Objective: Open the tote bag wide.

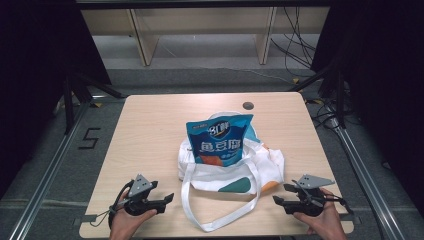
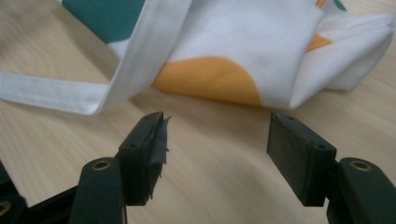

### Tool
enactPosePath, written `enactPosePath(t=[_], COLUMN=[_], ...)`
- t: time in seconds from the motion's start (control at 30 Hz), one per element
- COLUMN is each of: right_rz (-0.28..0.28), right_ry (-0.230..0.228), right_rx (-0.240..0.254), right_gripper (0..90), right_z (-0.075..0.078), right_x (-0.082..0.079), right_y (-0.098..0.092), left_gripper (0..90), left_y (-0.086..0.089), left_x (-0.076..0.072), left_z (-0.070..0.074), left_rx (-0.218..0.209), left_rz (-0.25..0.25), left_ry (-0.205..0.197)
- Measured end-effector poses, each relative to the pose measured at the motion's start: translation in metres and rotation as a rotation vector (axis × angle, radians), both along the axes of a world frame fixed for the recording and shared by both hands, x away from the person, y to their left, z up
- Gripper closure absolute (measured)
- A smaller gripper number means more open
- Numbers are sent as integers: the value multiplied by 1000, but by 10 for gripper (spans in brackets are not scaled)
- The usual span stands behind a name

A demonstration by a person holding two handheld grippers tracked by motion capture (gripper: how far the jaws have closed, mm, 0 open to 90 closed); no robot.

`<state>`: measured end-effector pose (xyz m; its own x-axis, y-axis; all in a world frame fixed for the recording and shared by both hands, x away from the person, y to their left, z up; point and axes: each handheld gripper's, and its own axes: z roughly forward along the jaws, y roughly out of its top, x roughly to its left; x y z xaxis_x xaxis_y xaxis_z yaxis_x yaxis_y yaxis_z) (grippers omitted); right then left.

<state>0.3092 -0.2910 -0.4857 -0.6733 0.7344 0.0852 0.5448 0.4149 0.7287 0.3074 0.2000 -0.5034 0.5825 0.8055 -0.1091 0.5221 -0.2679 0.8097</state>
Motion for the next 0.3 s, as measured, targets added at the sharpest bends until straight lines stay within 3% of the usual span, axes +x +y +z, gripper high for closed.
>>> enactPosePath(t=[0.07,0.13,0.17,0.2,0.3], right_rz=[16,7,-16,18,6], right_ry=[26,14,33,34,64], right_rx=[9,-4,5,-4,17], right_gripper=[379,379,378,377,376], right_z=[-3,-6,-7,-7,-7], right_x=[-3,-3,-5,-2,-4], right_y=[-1,-3,-1,-3,0], left_gripper=[235,234,233,231,222], left_y=[0,1,-1,-2,-2], left_x=[1,1,1,1,2], left_z=[-1,0,-1,-1,-3], left_rx=[-2,31,2,3,2], left_rz=[-6,-29,-10,-10,-11], left_ry=[1,1,6,9,7])
